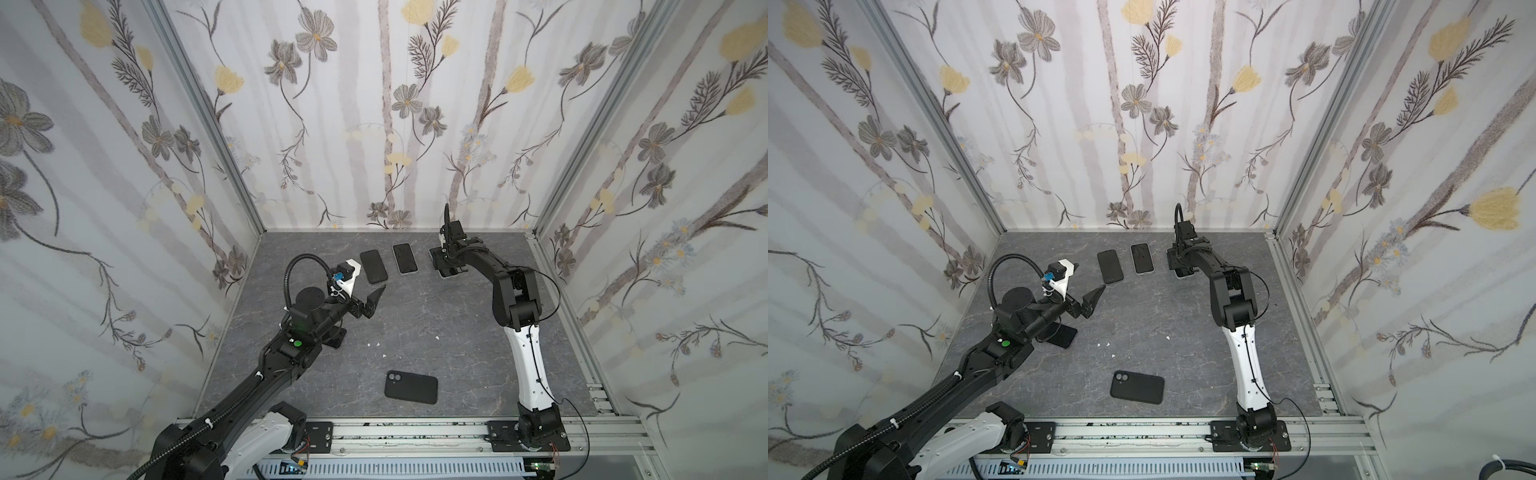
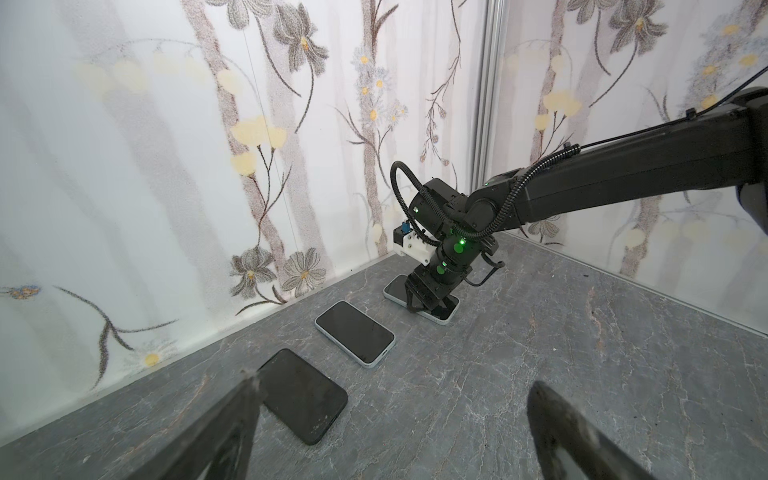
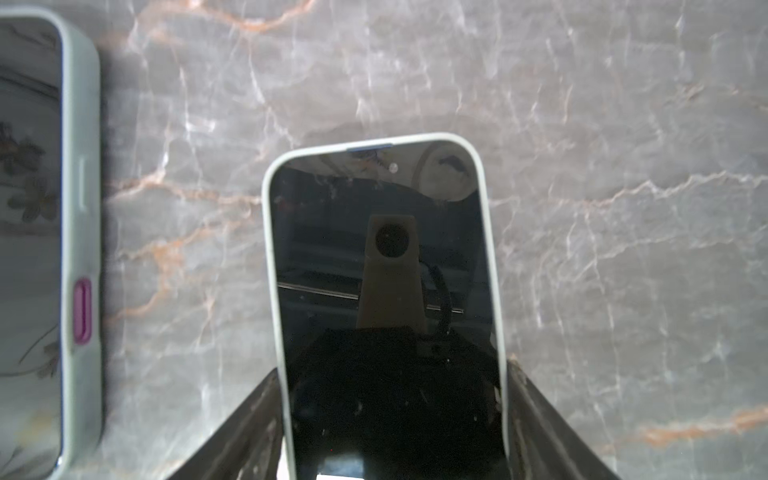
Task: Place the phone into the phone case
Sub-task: 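Carry the cased phone farther from the robot and set it beside the other phones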
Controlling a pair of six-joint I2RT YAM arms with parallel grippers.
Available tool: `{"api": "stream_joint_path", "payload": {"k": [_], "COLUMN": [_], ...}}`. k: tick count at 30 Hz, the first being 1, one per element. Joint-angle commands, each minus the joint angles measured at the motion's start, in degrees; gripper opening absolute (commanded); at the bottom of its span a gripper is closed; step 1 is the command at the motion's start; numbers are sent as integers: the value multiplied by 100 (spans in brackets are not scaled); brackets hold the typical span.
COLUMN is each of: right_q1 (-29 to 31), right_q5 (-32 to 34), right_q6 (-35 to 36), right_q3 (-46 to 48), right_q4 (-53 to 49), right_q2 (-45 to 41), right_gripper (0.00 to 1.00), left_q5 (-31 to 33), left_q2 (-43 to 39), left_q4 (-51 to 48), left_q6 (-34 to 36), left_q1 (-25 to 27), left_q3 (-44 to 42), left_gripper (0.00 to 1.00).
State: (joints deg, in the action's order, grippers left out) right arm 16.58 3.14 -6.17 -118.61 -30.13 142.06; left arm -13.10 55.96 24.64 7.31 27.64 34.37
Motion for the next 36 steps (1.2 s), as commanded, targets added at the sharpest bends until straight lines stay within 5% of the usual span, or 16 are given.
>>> {"api": "stream_joint_path", "payload": {"k": [1,12,25,30,36], "right_q1": [-19,-41,28,279,996], "right_q5": [-78,-327,-282,-302,-877], "right_q6": [-231,-254,-169,59,819], "right_q3": [-174,-374,-274,911,3380], "right_q4": [-147,47,-503,-245,403], "right_q2": [187,128,-1140,-2319,-4247], "right_gripper": [69,89,100,95,85], "left_q5": [27,10,117,115,196], "left_q2": [37,56,-81,-167,-370], "left_q4": [142,102,144,137,-157], "left_q6": [66,36,-79,-159,-205], "left_q1": [-22,-39,-53,-52,19], "left_q3": [60,94,96,96,163], "left_gripper": [100,100,100,100,100]}}
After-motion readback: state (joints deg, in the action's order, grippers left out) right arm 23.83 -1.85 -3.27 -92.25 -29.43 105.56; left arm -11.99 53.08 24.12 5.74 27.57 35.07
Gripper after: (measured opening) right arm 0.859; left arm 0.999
